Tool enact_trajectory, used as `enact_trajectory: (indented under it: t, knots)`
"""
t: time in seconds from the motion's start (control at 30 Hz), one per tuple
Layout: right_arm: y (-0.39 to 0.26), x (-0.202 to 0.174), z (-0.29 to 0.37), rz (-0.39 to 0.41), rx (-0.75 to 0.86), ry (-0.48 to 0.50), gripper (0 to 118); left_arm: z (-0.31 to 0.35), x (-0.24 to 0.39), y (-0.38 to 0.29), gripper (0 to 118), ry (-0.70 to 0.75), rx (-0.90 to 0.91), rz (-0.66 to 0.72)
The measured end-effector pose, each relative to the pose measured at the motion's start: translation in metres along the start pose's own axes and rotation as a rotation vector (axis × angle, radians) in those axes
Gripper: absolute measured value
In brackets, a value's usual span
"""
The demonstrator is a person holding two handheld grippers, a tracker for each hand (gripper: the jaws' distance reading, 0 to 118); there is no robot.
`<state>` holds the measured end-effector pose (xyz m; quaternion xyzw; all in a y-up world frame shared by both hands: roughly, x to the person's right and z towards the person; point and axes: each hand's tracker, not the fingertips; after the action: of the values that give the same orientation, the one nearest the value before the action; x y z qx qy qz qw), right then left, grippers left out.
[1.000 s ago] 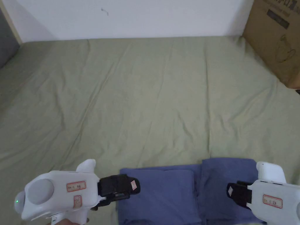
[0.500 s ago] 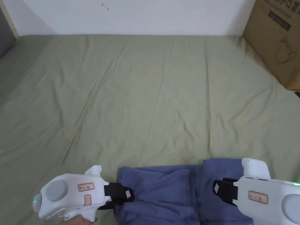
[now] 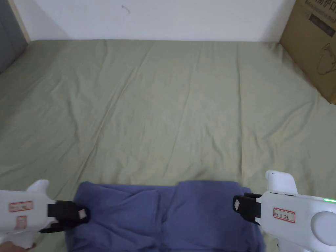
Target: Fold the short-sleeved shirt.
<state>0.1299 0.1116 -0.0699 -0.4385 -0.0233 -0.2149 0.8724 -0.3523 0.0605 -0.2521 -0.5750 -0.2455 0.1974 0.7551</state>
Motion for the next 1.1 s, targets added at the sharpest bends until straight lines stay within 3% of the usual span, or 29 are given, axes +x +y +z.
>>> enact_trajectory:
  t: [0.1, 0.27, 0.5, 0.77, 0.93, 1.03, 1.1]
  knots:
    - [-0.004, 0.003, -0.002, -0.027, -0.004, 0.008, 3, 0.036, -0.014, 0.005, 7, 0.129, 0.022, -0.006]
    - [-0.006, 0.007, -0.005, -0.025, -0.007, 0.026, 3, 0.065, 0.002, 0.007, 7, 0.173, 0.072, -0.011]
    - [-0.009, 0.015, 0.005, -0.026, 0.007, 0.03, 3, 0.062, 0.116, 0.005, 7, 0.225, 0.078, -0.176]
    - [-0.013, 0.044, 0.019, -0.091, 0.034, -0.009, 3, -0.012, 0.227, -0.002, 7, 0.057, 0.003, -0.322]
    - [-0.018, 0.065, 0.026, -0.147, 0.047, -0.042, 3, -0.093, 0.257, -0.005, 8, 0.108, -0.136, -0.371]
    - [-0.02, 0.078, 0.028, -0.167, 0.039, -0.068, 3, -0.121, 0.269, -0.012, 21, 0.028, -0.208, -0.378]
    - [-0.022, 0.085, 0.027, -0.185, 0.035, -0.084, 3, -0.127, 0.275, -0.016, 42, -0.024, -0.22, -0.367]
